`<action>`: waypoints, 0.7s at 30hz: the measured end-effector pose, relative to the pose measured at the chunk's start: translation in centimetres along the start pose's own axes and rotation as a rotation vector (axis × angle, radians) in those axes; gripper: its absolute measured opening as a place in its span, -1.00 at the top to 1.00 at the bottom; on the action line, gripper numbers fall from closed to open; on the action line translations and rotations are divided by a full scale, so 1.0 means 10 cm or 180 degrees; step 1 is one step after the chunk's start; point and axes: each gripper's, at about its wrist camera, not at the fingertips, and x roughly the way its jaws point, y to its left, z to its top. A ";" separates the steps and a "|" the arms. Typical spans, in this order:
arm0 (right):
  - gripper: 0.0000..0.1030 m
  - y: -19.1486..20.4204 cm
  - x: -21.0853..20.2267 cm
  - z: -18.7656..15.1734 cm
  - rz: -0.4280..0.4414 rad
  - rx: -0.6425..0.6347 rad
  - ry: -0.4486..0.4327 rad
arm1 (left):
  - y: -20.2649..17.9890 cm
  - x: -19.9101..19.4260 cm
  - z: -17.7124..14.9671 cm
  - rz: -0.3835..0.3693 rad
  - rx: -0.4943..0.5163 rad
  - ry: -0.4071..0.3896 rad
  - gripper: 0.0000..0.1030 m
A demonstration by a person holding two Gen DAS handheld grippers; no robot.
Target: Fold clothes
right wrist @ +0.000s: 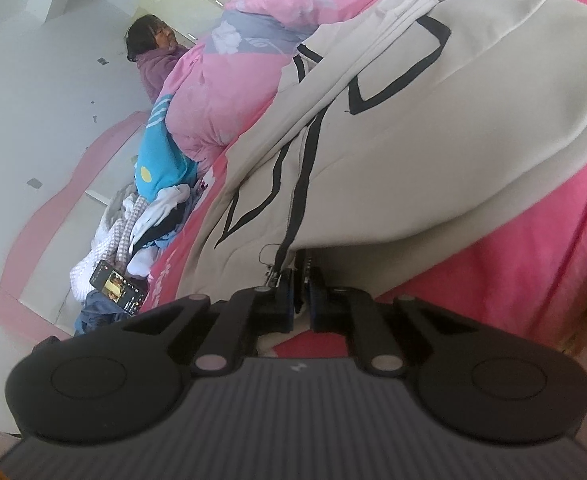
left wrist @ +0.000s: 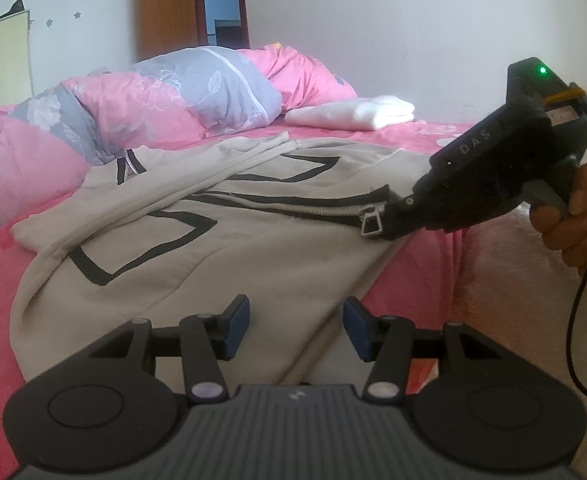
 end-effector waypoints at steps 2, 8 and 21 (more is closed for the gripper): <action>0.91 -0.04 0.01 0.00 -0.0054 0.0022 -0.0004 | -0.01 0.00 0.00 -0.0006 0.0012 0.0004 -0.04; 0.91 -0.01 0.01 0.04 -0.0073 -0.0048 -0.0047 | -0.01 -0.01 0.00 -0.0046 0.0006 0.0024 -0.02; 0.79 0.34 -0.75 0.20 -0.0392 -0.0555 -0.0398 | 0.16 -0.09 0.12 -0.0017 -0.0188 -0.0108 -0.02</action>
